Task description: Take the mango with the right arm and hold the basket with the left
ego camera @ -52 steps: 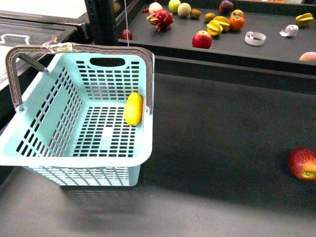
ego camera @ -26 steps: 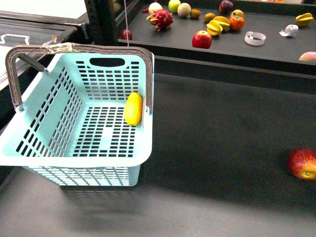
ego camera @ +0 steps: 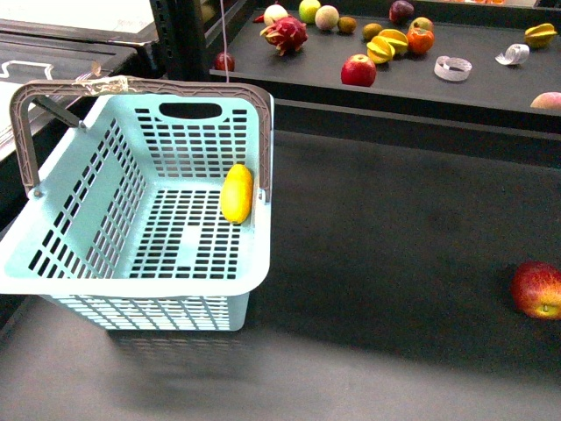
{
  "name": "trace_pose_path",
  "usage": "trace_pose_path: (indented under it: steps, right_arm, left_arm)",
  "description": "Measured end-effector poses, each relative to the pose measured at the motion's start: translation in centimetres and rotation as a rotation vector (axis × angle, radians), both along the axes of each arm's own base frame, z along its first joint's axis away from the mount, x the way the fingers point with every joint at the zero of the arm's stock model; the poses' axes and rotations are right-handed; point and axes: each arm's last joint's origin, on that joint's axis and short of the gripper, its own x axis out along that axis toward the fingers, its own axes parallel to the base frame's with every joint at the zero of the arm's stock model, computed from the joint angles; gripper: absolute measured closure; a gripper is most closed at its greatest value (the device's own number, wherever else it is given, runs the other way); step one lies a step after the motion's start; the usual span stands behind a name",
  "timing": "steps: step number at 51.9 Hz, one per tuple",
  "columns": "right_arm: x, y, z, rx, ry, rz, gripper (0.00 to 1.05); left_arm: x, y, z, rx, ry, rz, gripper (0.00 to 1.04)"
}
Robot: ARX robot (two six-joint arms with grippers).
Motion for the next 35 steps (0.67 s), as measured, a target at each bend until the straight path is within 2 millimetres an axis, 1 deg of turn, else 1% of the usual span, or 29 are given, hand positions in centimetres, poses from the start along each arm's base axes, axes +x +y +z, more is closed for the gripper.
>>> trace_pose_path:
  steps: [14,17,19,32,34,35]
  right_arm:
    - [0.0,0.0,0.0,0.000,0.000,0.000,0.08]
    - [0.0,0.0,0.0,0.000,0.000,0.000,0.08]
    - [0.0,0.0,0.0,0.000,0.000,-0.001,0.08]
    - [0.0,0.0,0.0,0.000,0.000,0.000,0.08]
    - [0.0,0.0,0.0,0.000,0.000,0.000,0.08]
    - [0.0,0.0,0.0,0.000,0.000,0.000,0.08]
  left_arm:
    - [-0.7,0.0,-0.1,0.000,0.001,0.000,1.03]
    - [-1.5,0.0,-0.5,0.001,0.034,-0.002,1.03]
    - [-1.7,0.0,-0.4,0.001,0.011,-0.002,1.03]
    - [-1.8,0.0,-0.3,0.001,0.006,-0.002,1.03]
    - [-1.8,0.0,-0.3,0.000,0.006,-0.002,1.02]
    - [-1.8,0.0,-0.4,0.000,0.007,-0.002,0.98]
